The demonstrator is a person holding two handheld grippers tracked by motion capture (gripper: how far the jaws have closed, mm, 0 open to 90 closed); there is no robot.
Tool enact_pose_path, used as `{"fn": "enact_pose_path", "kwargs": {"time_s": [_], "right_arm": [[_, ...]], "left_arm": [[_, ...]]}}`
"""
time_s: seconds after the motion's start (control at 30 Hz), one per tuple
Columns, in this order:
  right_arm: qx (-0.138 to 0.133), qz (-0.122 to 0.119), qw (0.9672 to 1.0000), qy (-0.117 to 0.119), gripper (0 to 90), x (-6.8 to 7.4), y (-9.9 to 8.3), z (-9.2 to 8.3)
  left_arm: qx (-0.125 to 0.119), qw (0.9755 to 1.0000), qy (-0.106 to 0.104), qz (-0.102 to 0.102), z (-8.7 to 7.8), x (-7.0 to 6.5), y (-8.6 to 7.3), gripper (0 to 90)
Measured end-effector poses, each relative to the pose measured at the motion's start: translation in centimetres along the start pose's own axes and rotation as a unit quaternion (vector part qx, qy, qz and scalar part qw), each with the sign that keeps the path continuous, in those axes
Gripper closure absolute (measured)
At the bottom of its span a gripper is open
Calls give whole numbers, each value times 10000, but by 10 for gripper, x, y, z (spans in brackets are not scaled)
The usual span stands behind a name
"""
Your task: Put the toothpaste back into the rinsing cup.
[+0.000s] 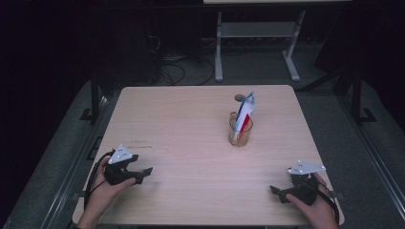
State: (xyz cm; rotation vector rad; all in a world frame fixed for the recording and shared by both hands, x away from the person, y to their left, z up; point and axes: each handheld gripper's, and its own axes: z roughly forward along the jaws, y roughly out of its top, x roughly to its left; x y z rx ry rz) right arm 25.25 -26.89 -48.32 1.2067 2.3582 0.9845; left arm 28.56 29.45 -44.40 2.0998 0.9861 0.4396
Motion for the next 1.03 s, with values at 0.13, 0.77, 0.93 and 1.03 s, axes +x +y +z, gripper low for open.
{"fn": "enact_pose_path", "kwargs": {"time_s": [0.13,0.77,0.93,1.03], "right_arm": [[1,3,10000,-3,0,0,0,0],[0,3,10000,-1,0,0,0,0],[1,3,10000,-1,0,0,0,0],[0,4,10000,-1,0,0,0,0]], "left_arm": [[72,9999,66,-32,-2,0,-11,210],[267,9986,445,-84,-5,4,-42,176],[229,9987,393,-215,-5,6,-44,145],[238,9987,389,-215,-5,6,-44,140]]}}
